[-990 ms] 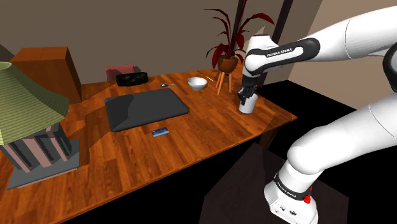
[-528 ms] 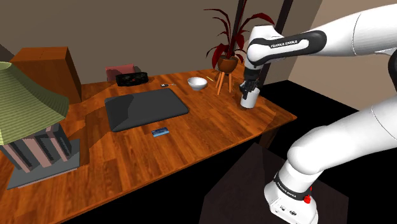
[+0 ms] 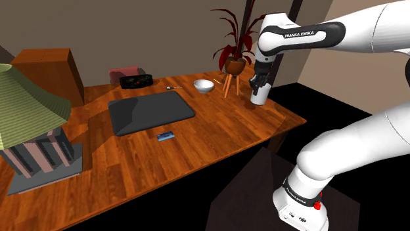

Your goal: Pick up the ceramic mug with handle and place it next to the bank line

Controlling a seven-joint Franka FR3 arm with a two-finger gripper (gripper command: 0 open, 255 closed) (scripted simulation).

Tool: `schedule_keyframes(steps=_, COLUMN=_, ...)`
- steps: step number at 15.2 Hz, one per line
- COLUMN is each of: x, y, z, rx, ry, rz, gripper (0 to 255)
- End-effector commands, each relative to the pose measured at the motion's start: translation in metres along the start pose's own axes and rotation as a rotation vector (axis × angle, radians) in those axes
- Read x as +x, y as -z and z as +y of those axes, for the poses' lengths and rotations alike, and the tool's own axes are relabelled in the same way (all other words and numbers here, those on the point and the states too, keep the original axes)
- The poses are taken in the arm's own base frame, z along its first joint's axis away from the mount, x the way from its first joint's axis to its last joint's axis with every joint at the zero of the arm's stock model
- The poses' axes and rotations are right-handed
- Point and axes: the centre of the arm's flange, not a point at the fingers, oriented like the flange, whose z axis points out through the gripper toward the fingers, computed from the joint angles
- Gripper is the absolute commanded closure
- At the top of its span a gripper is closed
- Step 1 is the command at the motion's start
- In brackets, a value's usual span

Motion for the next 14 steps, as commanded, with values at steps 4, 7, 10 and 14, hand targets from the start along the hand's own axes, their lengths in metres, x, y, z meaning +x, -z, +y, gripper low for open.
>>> schedule_keyframes(steps=4, x=0.011, y=0.008, z=-0.052, rx=0.000, ry=0.000, rz=0.000, gripper=255)
schedule_keyframes(steps=7, x=0.020, y=0.011, z=-0.090, rx=0.000, ry=0.000, rz=0.000, gripper=255)
schedule_keyframes(steps=10, x=0.028, y=0.014, z=-0.129, rx=0.000, ry=0.000, rz=0.000, gripper=255)
schedule_keyframes(steps=14, x=0.039, y=0.018, z=-0.181, rx=0.000, ry=0.000, rz=0.000, gripper=255)
